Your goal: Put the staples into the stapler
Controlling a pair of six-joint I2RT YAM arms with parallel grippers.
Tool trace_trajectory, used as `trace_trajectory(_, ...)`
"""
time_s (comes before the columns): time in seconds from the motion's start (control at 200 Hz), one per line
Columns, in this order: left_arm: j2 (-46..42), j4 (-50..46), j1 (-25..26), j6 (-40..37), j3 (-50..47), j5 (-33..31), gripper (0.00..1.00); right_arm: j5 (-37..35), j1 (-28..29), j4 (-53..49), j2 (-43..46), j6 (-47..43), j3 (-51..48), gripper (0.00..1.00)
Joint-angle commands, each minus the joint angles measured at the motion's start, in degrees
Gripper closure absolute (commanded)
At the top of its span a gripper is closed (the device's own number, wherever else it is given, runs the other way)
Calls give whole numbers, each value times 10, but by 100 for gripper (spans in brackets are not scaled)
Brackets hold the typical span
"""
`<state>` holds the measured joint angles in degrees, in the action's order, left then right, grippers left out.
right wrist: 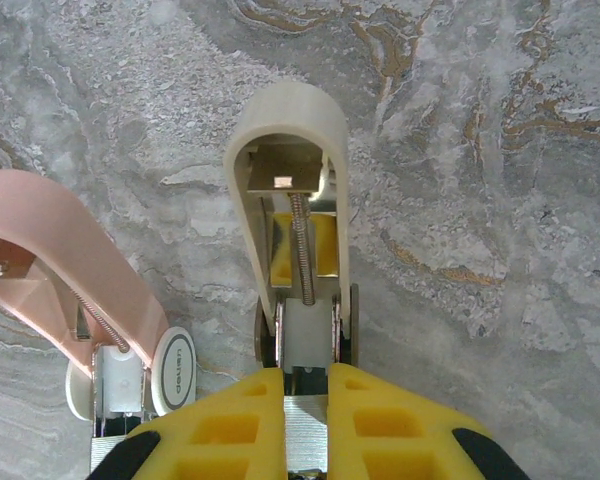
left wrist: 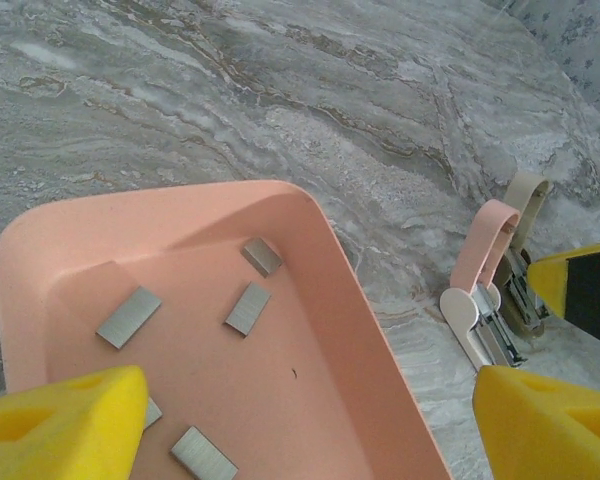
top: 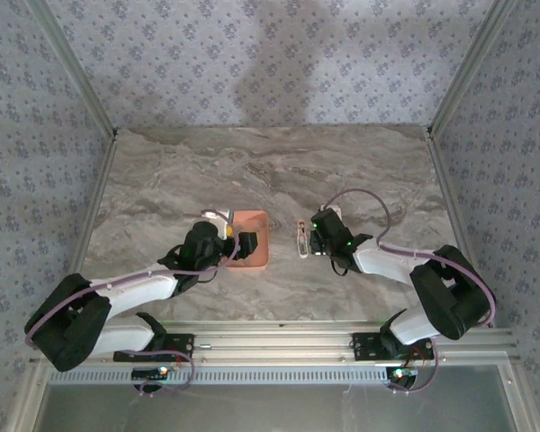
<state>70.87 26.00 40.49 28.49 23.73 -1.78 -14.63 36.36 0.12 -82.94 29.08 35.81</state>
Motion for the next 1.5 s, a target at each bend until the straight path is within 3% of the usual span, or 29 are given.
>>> trace_trajectory(0.0, 6, 15, -4, -6, 18, 3, 15, -12, 6, -55, -7, 16, 5, 87)
trace_trajectory(0.67, 14, 17, -4, -6, 23, 9, 15, -17, 19, -120, -24, 32, 44, 86)
trace_trajectory(1.079, -3, 7, -5, -7, 18, 4, 15, -13, 18, -143, 60, 19, 64, 67)
trace_trajectory(1.239, 0, 10, -4, -6, 19, 5, 15, 37, -8, -154, 103, 27, 49, 65)
trace_trajectory(1.494, 13, 19, -5, -2, 24, 16, 16, 248, -114, -83, 93, 47, 1, 65)
